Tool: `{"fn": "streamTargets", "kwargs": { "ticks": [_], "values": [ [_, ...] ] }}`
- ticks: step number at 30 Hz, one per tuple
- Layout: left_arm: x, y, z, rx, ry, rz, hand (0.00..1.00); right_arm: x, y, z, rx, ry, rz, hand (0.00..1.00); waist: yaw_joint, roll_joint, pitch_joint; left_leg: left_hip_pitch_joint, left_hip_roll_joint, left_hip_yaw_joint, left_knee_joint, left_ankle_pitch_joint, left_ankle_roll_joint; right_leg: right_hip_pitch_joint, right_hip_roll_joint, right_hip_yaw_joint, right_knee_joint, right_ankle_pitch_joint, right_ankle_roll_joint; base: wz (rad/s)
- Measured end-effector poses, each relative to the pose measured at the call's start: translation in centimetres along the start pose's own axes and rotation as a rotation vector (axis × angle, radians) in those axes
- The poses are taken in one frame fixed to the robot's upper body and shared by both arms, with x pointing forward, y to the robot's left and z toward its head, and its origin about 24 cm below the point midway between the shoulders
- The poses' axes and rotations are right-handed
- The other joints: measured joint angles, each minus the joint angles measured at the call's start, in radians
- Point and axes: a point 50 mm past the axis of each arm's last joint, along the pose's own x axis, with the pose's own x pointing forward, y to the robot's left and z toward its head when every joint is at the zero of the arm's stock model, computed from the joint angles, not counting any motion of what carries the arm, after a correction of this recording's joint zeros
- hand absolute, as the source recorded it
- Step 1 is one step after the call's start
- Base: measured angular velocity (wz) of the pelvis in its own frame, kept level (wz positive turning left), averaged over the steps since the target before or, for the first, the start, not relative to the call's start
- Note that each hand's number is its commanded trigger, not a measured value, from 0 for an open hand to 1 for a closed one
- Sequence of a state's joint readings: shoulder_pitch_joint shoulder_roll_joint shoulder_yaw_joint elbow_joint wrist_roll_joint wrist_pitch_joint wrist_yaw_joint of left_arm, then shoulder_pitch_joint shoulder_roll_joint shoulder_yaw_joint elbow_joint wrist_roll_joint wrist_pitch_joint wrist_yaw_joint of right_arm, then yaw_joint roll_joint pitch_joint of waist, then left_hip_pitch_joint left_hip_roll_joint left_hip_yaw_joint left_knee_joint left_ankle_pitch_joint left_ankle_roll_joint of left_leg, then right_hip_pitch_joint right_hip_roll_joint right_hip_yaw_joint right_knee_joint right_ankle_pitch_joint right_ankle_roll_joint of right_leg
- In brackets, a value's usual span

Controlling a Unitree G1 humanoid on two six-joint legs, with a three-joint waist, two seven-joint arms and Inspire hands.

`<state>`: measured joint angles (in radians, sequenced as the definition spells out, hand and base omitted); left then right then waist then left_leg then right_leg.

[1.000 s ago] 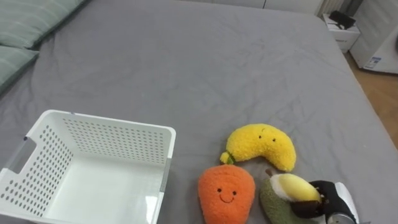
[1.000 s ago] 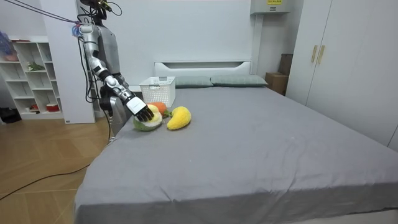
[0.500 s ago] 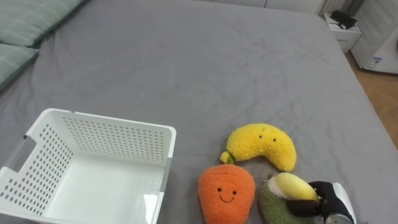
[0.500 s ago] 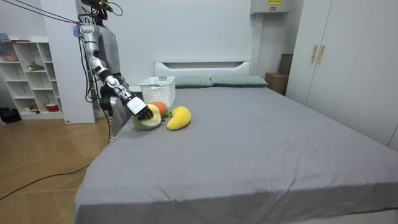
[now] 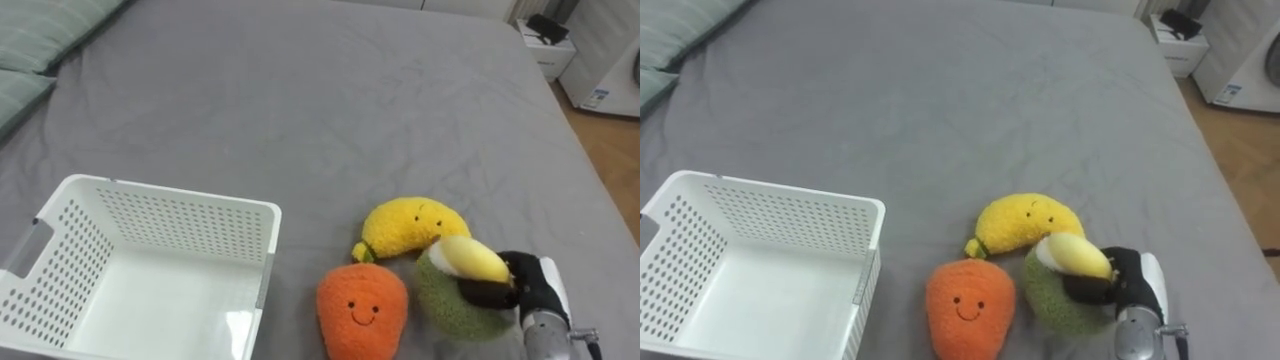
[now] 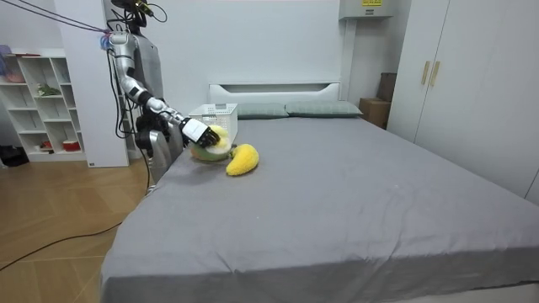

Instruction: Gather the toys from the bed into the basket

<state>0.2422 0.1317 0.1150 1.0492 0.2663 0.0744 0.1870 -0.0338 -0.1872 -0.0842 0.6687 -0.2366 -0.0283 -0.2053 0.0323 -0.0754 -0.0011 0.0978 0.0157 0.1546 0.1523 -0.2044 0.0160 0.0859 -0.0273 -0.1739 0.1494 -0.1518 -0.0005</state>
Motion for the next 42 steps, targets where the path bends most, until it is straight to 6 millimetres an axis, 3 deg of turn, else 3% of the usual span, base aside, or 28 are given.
{"fn": "streamTargets", "kwargs": {
  "ticks": [4,14,22,32,42],
  "values": [
    [0.0,0.0,-0.1,0.001,0.003,0.000,0.00,0.1,-0.5,2.7,0.012,-0.112,-0.016,1.00,-0.001,0.004,-0.0003,0.000,0.000,0.000,0.000,0.000,0.000,0.001,0.000,0.001,0.000,0.000,0.000,0.00],
    [0.1,0.0,0.1,-0.024,0.008,0.012,0.00,-0.1,-0.2,4.5,0.015,-0.189,0.020,1.00,0.003,0.009,0.0015,0.001,0.002,0.005,0.000,0.000,0.000,0.000,0.001,0.002,0.005,0.001,-0.001,0.00],
    [0.1,-0.1,0.3,-0.036,0.001,0.009,0.00,-0.8,-1.1,8.3,0.054,-0.354,-0.004,1.00,0.002,0.009,0.0018,0.001,0.002,0.006,0.000,0.000,0.000,0.000,0.001,-0.005,0.005,0.001,-0.001,0.00],
    [0.1,-0.3,0.4,-0.028,0.000,0.004,0.00,-1.6,-1.1,10.5,0.090,-0.443,0.040,1.00,0.005,0.008,0.0012,-0.001,0.002,0.003,-0.002,0.000,0.000,-0.001,0.001,-0.008,0.005,0.001,-0.001,0.00],
    [0.2,-0.1,1.4,-0.035,-0.034,0.009,0.00,-2.5,-0.1,12.2,0.126,-0.508,0.151,1.00,0.049,-0.011,-0.0026,-0.014,0.003,0.004,-0.001,0.000,0.000,-0.013,0.001,-0.007,0.005,0.001,-0.002,0.00]
  ]
}}
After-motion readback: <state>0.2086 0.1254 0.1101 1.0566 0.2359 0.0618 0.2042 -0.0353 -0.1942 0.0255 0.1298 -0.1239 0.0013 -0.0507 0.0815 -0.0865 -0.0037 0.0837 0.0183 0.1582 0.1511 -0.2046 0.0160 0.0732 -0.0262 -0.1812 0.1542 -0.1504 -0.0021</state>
